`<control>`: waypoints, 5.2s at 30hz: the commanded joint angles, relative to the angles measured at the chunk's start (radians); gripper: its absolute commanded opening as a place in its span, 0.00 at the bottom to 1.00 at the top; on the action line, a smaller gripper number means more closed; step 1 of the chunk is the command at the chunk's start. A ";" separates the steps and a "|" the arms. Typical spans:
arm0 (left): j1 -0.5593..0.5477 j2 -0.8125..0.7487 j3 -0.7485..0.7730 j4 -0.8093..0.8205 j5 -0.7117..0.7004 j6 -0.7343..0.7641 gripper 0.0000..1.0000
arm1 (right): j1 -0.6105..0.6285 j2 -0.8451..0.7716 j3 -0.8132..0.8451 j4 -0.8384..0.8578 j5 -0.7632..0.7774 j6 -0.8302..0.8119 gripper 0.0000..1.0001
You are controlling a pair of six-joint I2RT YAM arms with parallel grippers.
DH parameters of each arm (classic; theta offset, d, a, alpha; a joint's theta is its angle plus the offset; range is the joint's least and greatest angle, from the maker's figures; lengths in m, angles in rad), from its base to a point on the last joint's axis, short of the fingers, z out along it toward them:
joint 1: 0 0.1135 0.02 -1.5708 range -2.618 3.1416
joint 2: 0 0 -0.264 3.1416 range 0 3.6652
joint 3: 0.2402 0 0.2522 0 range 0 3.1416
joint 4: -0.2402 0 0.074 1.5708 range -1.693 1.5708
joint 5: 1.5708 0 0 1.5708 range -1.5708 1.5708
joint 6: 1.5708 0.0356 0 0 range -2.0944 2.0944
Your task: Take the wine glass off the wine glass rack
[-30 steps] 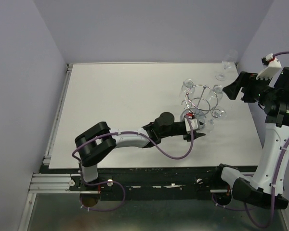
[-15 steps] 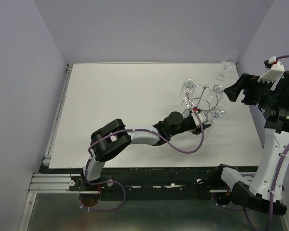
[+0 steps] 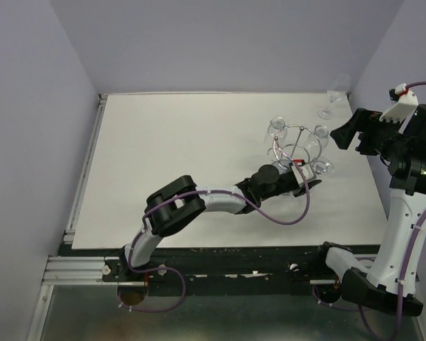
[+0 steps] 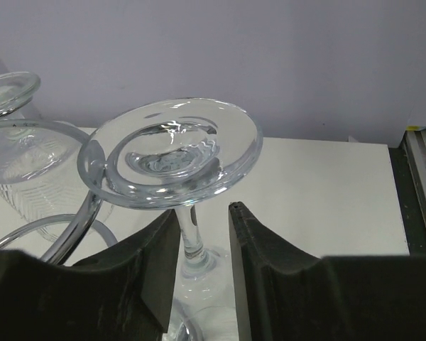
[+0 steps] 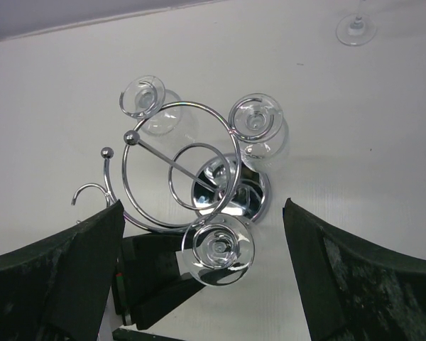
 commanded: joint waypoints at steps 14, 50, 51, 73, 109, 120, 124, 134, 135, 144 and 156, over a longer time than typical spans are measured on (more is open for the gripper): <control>0.001 -0.015 0.016 0.055 0.131 -0.108 0.00 | -0.005 -0.021 -0.016 0.018 0.033 -0.001 1.00; -0.012 -0.160 -0.133 0.123 0.204 -0.091 0.00 | -0.005 -0.097 -0.059 0.042 0.025 -0.003 1.00; -0.008 -0.179 -0.151 0.120 0.212 -0.091 0.00 | -0.005 -0.092 -0.056 0.044 0.025 -0.006 1.00; 0.469 -1.025 -0.598 -0.702 0.267 -0.059 0.00 | 0.007 0.066 0.076 0.209 -0.153 -0.190 0.97; 1.226 -0.542 -0.483 -0.963 0.701 -1.525 0.00 | 1.271 0.037 -0.700 0.939 0.341 -1.360 0.97; 1.216 -0.551 -0.441 -1.078 0.688 -1.541 0.00 | 1.276 0.179 -0.740 1.077 0.203 -1.449 1.00; 1.207 -0.574 -0.453 -1.089 0.678 -1.542 0.00 | 1.296 0.256 -0.744 1.220 0.240 -1.466 1.00; 1.206 -0.605 -0.473 -1.118 0.658 -1.533 0.00 | 1.328 0.403 -0.711 1.309 0.212 -1.501 1.00; 1.206 -0.608 -0.473 -1.123 0.658 -1.530 0.00 | 1.333 0.416 -0.701 1.318 0.218 -1.492 1.00; 1.204 -0.621 -0.487 -1.126 0.654 -1.524 0.00 | 1.354 0.471 -0.655 1.341 0.211 -1.463 1.00; 1.181 -0.643 -0.490 -1.130 0.646 -1.513 0.00 | 1.354 0.500 -0.632 1.331 0.245 -1.461 0.95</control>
